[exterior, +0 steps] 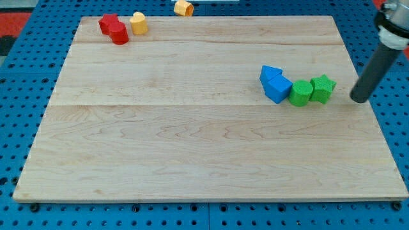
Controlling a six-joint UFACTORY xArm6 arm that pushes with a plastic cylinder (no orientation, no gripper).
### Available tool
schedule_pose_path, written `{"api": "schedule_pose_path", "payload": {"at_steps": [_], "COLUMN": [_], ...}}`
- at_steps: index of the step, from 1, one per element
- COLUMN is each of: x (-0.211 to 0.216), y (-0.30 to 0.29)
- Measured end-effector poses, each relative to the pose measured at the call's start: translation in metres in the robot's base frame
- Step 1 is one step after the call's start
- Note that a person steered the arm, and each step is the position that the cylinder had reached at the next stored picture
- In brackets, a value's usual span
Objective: Separate the line of blocks
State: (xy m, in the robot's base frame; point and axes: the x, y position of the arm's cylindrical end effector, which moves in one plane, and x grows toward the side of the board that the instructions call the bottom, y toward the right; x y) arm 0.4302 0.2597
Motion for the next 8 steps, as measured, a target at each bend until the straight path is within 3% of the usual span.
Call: {"api": "schedule_pose_path", "payload": {"at_steps": [2,5,7,8], "x": [-0.025,-0.026,-0.038,-0.054], "y": [-0.054,-0.125,-0.138,-0.177]}}
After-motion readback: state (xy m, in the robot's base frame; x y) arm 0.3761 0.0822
